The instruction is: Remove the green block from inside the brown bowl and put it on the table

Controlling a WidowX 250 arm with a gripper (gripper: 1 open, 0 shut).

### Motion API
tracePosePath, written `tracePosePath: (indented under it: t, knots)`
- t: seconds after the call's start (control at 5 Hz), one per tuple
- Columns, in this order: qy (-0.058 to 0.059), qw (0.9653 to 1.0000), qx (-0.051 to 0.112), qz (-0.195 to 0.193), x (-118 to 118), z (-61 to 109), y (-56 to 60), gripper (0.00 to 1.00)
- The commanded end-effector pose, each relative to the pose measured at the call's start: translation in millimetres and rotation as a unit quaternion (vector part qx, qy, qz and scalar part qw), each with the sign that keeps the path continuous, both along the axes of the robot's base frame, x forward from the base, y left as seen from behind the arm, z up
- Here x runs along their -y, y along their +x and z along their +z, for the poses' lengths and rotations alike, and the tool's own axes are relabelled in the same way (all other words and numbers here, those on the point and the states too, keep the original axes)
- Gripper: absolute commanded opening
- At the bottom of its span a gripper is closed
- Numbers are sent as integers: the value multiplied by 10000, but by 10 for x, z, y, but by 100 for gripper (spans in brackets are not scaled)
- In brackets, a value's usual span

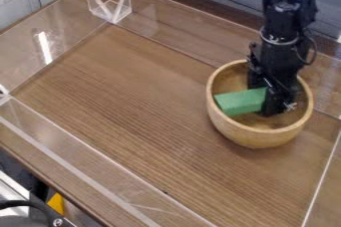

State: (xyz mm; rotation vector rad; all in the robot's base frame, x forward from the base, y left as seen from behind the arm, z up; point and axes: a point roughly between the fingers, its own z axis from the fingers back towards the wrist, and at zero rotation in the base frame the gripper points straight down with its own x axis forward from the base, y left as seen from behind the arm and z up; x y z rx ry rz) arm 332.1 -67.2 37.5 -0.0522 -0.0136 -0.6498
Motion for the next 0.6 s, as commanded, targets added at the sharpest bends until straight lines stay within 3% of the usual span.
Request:
tracePosePath:
  t: [0.0, 0.4]
  knots:
    - [-87, 9992, 316, -245, -17, 307, 45, 0]
    - [-145, 9982, 256, -527, 35, 411, -2, 0]
